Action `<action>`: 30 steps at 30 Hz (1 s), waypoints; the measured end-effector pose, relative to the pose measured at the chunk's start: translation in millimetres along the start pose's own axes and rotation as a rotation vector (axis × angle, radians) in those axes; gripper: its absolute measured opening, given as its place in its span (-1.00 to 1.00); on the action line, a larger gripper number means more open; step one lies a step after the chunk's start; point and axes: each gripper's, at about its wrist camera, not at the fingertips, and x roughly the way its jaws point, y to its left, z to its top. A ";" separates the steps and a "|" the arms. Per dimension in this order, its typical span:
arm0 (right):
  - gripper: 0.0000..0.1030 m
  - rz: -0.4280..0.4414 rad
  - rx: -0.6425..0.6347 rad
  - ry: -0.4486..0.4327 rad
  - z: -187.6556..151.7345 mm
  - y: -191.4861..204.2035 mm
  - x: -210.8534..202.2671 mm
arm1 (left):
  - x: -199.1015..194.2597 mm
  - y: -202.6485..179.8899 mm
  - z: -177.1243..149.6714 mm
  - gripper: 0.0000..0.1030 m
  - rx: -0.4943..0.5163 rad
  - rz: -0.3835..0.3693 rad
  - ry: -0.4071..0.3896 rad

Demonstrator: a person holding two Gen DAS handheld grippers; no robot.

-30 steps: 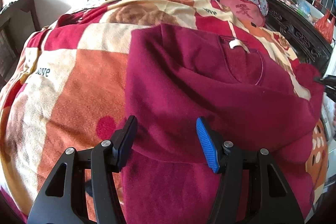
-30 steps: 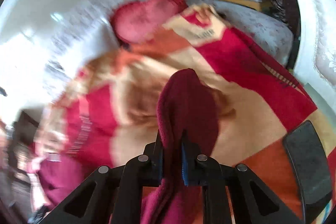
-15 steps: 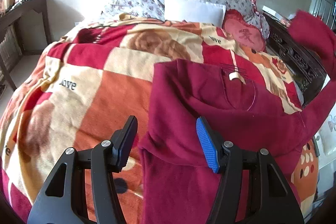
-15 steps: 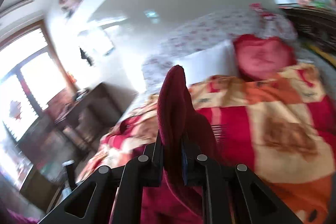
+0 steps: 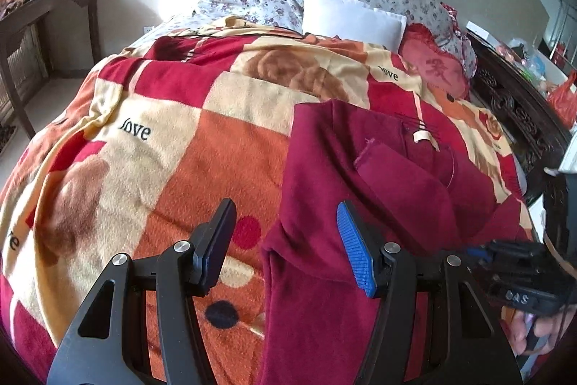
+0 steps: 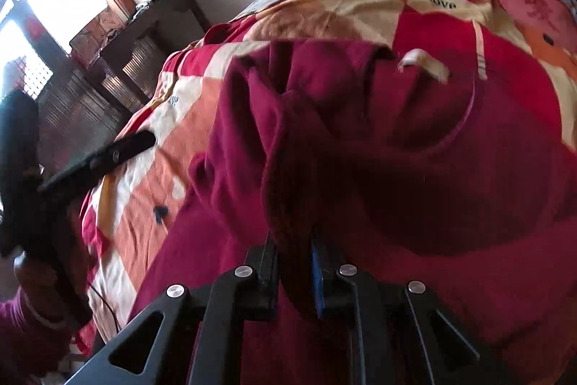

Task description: Fold small clothes

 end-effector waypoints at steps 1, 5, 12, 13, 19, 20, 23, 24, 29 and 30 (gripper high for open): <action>-0.73 0.004 0.005 -0.019 -4.4 -2.4 -6.5 | 1.5 -1.2 0.8 0.13 0.008 -0.008 -0.006; -0.71 -0.013 0.022 -0.076 -18.4 -12.1 -40.5 | 11.2 -8.9 6.6 0.13 0.031 -0.037 -0.017; -0.15 -0.018 -0.039 -0.052 -31.8 -5.1 -50.3 | 18.2 -14.6 2.6 0.13 0.007 -0.063 0.015; -0.01 -0.005 -0.041 -0.039 -36.6 -1.1 -47.6 | 19.5 -16.4 0.5 0.13 0.017 -0.062 0.025; 0.04 0.002 -0.038 -0.095 -75.8 0.9 -84.7 | 15.1 -24.8 -7.1 0.13 0.066 -0.090 0.030; 0.04 -0.025 -0.017 -0.119 -83.5 -6.4 -96.4 | 15.9 -27.0 -8.0 0.13 0.072 -0.103 0.033; 0.04 -0.102 0.079 -0.149 -101.5 -38.7 -122.7 | 24.1 -39.1 -11.6 0.13 0.100 -0.123 0.065; 0.04 -0.117 0.131 -0.153 -107.0 -52.9 -128.7 | 26.6 -42.9 -12.5 0.13 0.110 -0.127 0.076; 0.04 -0.118 0.324 -0.191 -125.0 -93.4 -146.6 | 54.7 -73.2 -14.0 0.13 0.191 -0.124 0.145; 0.04 -0.111 0.339 -0.210 -127.9 -95.9 -150.0 | 62.5 -80.0 -13.8 0.13 0.208 -0.115 0.161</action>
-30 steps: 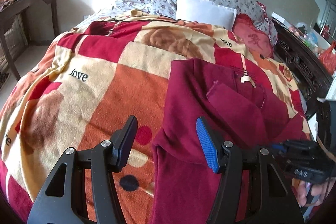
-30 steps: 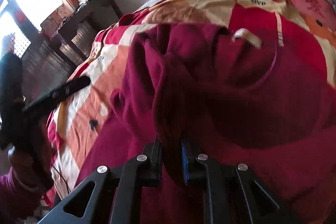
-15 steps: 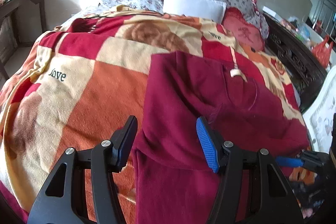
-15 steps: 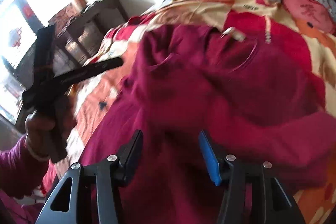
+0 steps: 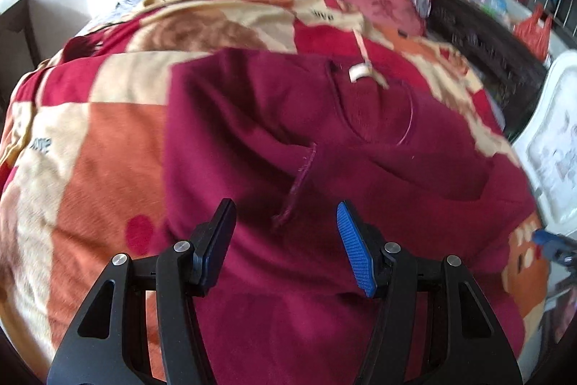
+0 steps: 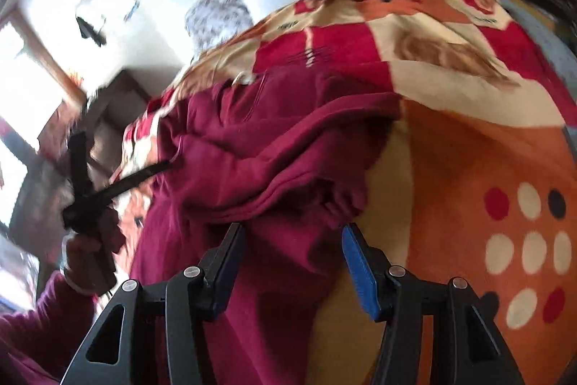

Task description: Fold small clothes

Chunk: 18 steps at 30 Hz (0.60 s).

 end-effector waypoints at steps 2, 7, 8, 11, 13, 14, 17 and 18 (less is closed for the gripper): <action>0.04 0.017 0.017 -0.021 -2.0 -3.1 -5.3 | 10.6 -6.7 3.6 0.13 0.022 0.009 0.018; 0.04 0.007 0.019 -0.038 -3.9 -4.9 -6.4 | 25.6 -21.1 13.4 -0.72 0.050 0.018 0.039; 0.04 -0.003 0.018 -0.043 -3.5 -5.3 -5.8 | 24.4 -20.8 17.1 -0.86 0.043 0.000 0.044; 0.04 -0.046 0.000 -0.066 -2.0 -6.8 -4.3 | 2.1 -6.4 37.4 -0.87 -0.034 -0.069 0.001; 0.04 -0.111 -0.048 -0.081 -0.1 -3.0 -1.9 | -23.0 9.4 52.9 -0.87 -0.087 -0.065 -0.073; 0.04 -0.143 -0.083 -0.083 1.2 -0.2 1.1 | -35.3 19.1 59.7 -0.87 -0.119 -0.056 -0.109; 0.04 -0.199 -0.170 -0.075 5.0 7.5 14.3 | -61.0 46.1 71.5 -0.88 -0.187 0.004 -0.173; 0.04 -0.208 -0.184 -0.069 6.3 9.5 19.5 | -63.9 51.2 71.1 -0.88 -0.190 0.006 -0.168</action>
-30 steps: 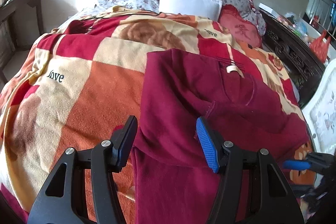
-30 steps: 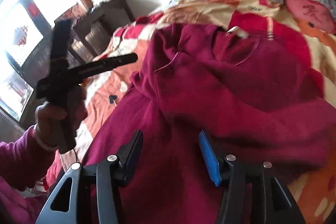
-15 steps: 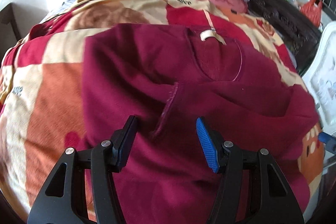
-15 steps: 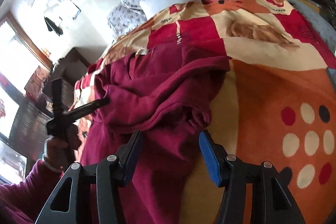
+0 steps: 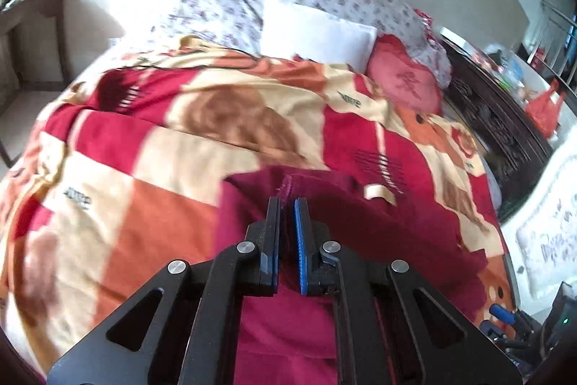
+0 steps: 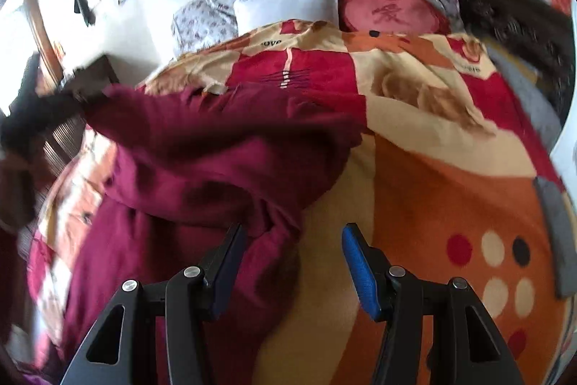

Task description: Fold small clothes

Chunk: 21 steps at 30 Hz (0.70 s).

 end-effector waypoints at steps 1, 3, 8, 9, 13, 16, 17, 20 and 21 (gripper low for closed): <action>0.04 0.010 -0.012 0.004 1.2 2.9 3.9 | -1.4 3.3 -2.2 -0.88 -0.006 -0.003 0.005; 0.04 0.034 -0.035 -0.014 5.0 10.8 10.5 | 0.0 6.6 -8.8 -0.88 -0.016 -0.002 0.025; -0.65 0.008 -0.073 -0.021 15.2 23.4 23.9 | 9.9 5.5 -29.0 -0.88 -0.023 0.000 0.081; -0.73 0.020 -0.060 -0.025 16.4 20.9 22.1 | 10.6 5.4 -30.1 -0.88 -0.027 0.000 0.088; -0.86 0.047 0.021 -0.042 17.5 -3.9 4.9 | 4.5 0.7 -28.4 -0.88 -0.040 -0.035 0.086; -0.88 -0.005 0.061 -0.026 13.1 -19.4 -0.2 | 0.5 -8.7 -25.6 -0.88 -0.044 -0.074 0.080; -0.89 -0.001 0.084 -0.018 9.8 -25.4 -2.8 | -1.7 -11.7 -25.2 -0.88 -0.043 -0.085 0.079; -0.90 -0.009 0.078 -0.001 -5.3 -25.8 -15.3 | -5.1 -17.2 -29.0 -0.88 -0.028 -0.077 0.074; -1.00 -0.025 0.058 0.010 -12.1 -22.8 -17.1 | -1.2 -16.0 -33.8 -0.88 -0.025 -0.060 0.088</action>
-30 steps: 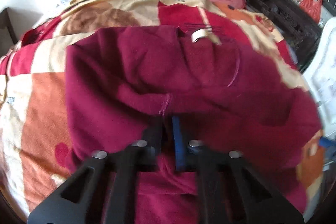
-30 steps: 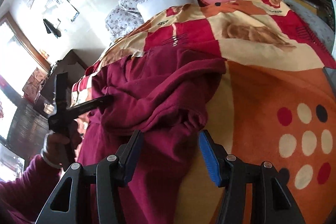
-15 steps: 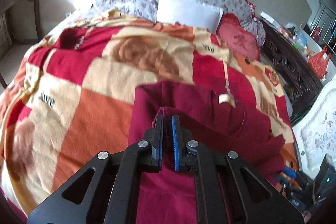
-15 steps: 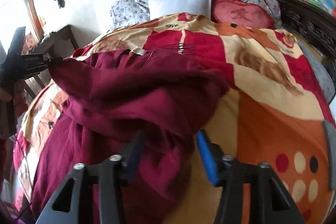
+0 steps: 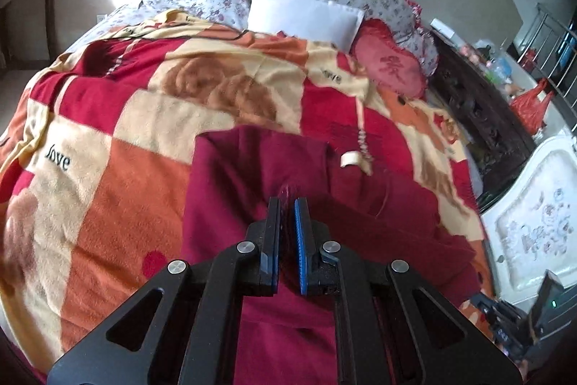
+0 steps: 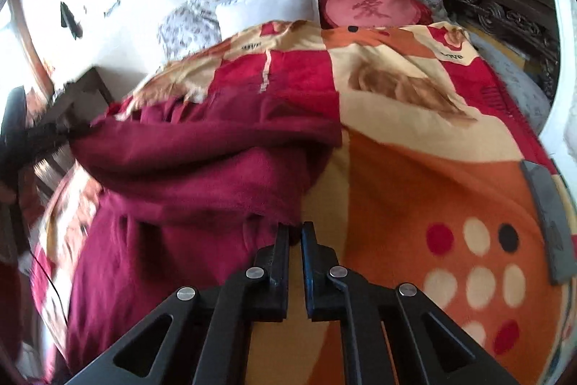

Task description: Fold small clothes

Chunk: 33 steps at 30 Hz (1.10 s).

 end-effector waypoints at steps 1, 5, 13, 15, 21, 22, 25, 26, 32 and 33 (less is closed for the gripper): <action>-1.00 -0.020 -0.026 0.028 -9.8 3.5 1.7 | 5.4 2.1 -4.3 -0.88 0.001 0.017 0.017; -1.00 -0.020 -0.005 0.103 -32.4 -9.8 14.4 | 33.4 21.4 -24.6 -0.88 -0.043 0.066 0.103; -0.76 0.052 0.114 -0.065 31.0 -22.0 11.4 | 25.9 26.5 -26.1 -0.88 -0.070 0.050 0.085; -0.76 0.063 0.118 0.028 45.7 -19.2 41.3 | 21.5 25.9 -23.5 -0.88 -0.064 0.047 0.077; -0.76 0.084 0.141 0.053 96.9 -16.8 100.8 | 24.4 30.5 -15.5 -0.88 -0.084 0.064 0.072; -0.77 0.080 0.165 0.072 101.6 -20.0 112.3 | 28.5 31.6 -14.8 -0.88 -0.094 0.065 0.078; -0.77 0.128 0.282 0.094 108.0 -36.6 125.2 | 33.7 33.3 -16.0 -0.88 -0.095 0.077 0.086; -0.77 0.140 0.297 0.090 107.2 -40.2 119.8 | 34.1 34.6 -16.6 -0.88 -0.095 0.075 0.087; -0.70 0.060 0.276 0.038 87.1 -52.9 70.8 | 42.6 46.7 -18.2 -0.88 -0.124 0.081 0.103; -0.70 0.069 0.266 0.049 85.2 -53.6 68.7 | 42.7 47.4 -18.7 -0.88 -0.130 0.078 0.104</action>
